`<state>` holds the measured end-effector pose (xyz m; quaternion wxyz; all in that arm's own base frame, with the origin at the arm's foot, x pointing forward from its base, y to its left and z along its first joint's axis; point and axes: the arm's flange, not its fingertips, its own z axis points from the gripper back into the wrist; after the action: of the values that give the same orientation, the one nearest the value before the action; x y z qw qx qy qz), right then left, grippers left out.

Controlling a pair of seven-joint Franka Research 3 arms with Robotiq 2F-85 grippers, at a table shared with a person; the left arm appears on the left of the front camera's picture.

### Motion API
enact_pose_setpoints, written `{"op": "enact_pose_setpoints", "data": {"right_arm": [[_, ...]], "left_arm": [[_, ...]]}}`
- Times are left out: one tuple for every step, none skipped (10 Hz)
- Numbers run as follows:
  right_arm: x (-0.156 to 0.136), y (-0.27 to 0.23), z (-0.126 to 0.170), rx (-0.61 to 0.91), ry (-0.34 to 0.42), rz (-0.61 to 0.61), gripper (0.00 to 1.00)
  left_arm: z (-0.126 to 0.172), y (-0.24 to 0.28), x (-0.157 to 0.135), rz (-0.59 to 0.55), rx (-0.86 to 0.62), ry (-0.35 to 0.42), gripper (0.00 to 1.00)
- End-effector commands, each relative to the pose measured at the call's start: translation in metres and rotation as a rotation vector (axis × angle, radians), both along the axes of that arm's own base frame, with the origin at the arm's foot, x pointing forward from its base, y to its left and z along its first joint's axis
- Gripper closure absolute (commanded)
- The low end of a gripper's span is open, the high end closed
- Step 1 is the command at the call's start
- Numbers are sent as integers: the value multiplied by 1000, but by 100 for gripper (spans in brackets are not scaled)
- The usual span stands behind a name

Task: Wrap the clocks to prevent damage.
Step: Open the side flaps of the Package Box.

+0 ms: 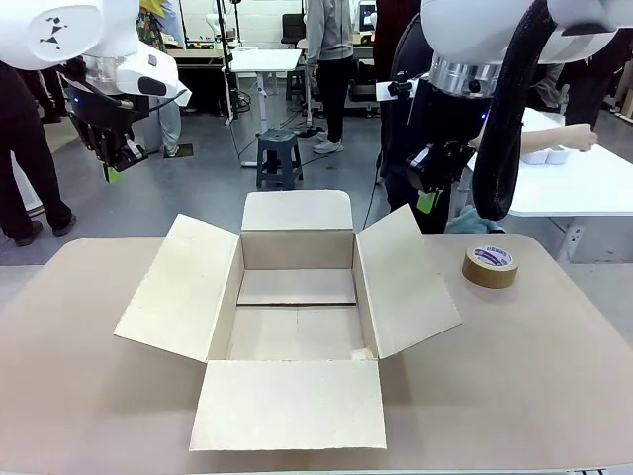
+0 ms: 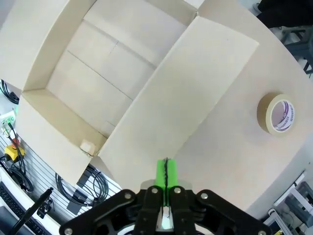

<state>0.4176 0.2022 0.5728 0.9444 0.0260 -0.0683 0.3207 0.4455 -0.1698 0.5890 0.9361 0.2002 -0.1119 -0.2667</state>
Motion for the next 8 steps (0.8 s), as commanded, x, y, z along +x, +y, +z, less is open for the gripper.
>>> {"op": "enact_pose_setpoints", "data": {"right_arm": [[-1, -2, 3, -2, -7, -9, 99], [-1, -2, 3, -2, -7, -9, 99], [-1, -2, 3, -2, -7, -9, 99], [0, -2, 2, 3, -5, -4, 99], [-10, 1, -11, 26, 6, -72, 99], [-16, 1, -20, 55, 10, -170, 99], [-21, 0, -27, 99, -13, -243, 99], [-20, 1, -41, 130, -27, -339, 99]], "left_arm": [[4, 3, 1, 4, 7, -5, 100], [4, 3, 1, 4, 7, -5, 100], [4, 3, 1, 4, 7, -5, 100], [3, 3, 1, 6, -4, -4, 100], [-6, -4, -3, 152, -61, 33, 100], [-11, -6, -4, 293, -132, 55, 100], [-16, -5, -5, 412, -209, 53, 100], [-28, -6, -6, 500, -242, 46, 100]]}}
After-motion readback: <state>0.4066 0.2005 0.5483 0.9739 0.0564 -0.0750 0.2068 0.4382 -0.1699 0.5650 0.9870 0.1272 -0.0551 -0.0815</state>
